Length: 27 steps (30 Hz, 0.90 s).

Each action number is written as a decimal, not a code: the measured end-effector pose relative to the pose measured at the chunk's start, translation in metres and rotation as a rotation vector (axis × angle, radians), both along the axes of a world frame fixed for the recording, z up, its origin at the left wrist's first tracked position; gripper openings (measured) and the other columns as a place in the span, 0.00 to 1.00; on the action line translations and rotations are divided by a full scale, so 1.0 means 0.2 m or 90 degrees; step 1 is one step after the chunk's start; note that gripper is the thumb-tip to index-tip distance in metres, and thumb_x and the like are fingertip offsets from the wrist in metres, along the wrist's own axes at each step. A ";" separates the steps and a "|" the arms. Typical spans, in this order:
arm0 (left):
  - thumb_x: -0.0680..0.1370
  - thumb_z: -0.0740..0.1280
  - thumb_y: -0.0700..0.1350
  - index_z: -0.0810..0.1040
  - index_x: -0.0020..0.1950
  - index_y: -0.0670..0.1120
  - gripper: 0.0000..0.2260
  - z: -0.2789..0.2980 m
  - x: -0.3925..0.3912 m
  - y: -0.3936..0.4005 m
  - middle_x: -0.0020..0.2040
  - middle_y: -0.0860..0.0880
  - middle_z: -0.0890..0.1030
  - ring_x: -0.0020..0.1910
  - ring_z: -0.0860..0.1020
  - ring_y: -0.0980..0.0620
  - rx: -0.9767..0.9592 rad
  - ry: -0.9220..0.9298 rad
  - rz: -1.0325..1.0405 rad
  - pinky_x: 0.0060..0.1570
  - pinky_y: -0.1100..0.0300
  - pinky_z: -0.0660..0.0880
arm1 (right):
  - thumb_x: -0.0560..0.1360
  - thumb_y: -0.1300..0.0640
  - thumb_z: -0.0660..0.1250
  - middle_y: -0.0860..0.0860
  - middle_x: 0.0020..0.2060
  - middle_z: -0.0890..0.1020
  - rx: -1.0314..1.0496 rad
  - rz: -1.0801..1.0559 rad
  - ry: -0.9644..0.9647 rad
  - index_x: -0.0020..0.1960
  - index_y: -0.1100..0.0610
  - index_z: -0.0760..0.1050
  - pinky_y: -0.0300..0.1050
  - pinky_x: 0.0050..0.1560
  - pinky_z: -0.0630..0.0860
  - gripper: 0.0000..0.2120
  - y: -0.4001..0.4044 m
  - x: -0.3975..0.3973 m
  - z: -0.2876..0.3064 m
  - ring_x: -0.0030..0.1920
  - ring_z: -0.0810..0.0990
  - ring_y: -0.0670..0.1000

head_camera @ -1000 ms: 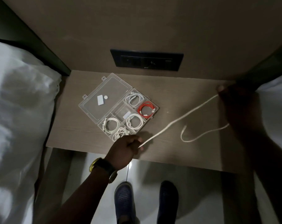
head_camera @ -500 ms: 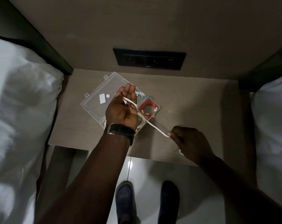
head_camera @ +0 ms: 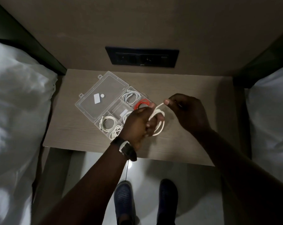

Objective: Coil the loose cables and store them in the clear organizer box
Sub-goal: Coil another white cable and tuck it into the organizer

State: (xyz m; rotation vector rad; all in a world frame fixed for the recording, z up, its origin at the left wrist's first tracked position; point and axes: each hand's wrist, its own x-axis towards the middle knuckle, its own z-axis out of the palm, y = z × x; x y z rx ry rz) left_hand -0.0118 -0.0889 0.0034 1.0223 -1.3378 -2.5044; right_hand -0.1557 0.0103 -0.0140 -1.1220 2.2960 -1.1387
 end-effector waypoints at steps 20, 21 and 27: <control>0.80 0.59 0.53 0.81 0.38 0.44 0.18 0.01 0.25 0.10 0.27 0.51 0.71 0.22 0.63 0.57 0.010 -0.003 -0.021 0.21 0.67 0.58 | 0.72 0.52 0.73 0.51 0.42 0.84 0.021 0.139 -0.185 0.45 0.54 0.82 0.48 0.45 0.81 0.05 0.06 -0.01 0.10 0.42 0.83 0.52; 0.80 0.60 0.52 0.81 0.39 0.45 0.17 0.04 0.24 0.09 0.26 0.52 0.71 0.21 0.63 0.58 0.106 0.058 0.033 0.22 0.67 0.57 | 0.73 0.55 0.73 0.52 0.41 0.84 0.014 0.106 -0.222 0.45 0.55 0.83 0.45 0.43 0.80 0.04 0.05 0.02 0.07 0.39 0.83 0.50; 0.82 0.57 0.45 0.76 0.47 0.42 0.11 0.04 0.19 0.00 0.30 0.52 0.72 0.28 0.71 0.55 0.143 0.075 0.367 0.31 0.64 0.71 | 0.80 0.57 0.63 0.52 0.56 0.82 0.123 0.295 -0.032 0.64 0.53 0.76 0.46 0.53 0.76 0.13 0.10 0.51 -0.03 0.53 0.81 0.54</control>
